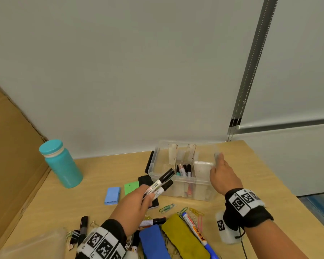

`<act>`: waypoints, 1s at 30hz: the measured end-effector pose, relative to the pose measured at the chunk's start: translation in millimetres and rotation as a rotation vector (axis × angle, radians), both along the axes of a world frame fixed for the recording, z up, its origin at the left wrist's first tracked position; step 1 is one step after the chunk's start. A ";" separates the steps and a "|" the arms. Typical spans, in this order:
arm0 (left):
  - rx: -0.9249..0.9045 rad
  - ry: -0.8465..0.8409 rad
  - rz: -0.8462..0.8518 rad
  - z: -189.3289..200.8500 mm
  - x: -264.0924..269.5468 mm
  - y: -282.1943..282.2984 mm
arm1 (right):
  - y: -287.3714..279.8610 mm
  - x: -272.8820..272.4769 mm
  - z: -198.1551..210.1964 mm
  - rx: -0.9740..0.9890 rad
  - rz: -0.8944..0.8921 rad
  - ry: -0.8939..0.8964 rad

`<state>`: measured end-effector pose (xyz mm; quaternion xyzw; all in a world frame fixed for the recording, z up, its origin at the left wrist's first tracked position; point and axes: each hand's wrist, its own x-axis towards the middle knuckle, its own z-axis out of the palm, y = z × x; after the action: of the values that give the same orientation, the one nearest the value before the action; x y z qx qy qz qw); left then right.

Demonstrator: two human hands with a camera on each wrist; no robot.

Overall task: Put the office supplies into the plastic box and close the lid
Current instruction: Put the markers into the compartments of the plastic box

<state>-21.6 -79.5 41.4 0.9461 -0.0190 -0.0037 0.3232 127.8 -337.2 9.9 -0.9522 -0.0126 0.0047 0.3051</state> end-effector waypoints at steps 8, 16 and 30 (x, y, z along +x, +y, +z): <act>0.092 -0.128 0.046 47.8 41.6 -47.6 | 0.0 -1.8 0.6 -0.042 0.004 -0.004; 0.282 0.135 0.192 36.9 129.1 -83.2 | 0.9 -1.7 1.4 -0.056 -0.004 -0.012; 0.179 0.115 0.106 28.0 123.6 -67.0 | 1.3 -2.5 0.1 -0.074 -0.009 -0.030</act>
<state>101.9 -146.5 69.4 0.9691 0.0501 -0.0423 0.2377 125.3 -335.9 10.0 -0.9629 -0.0125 -0.0103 0.2694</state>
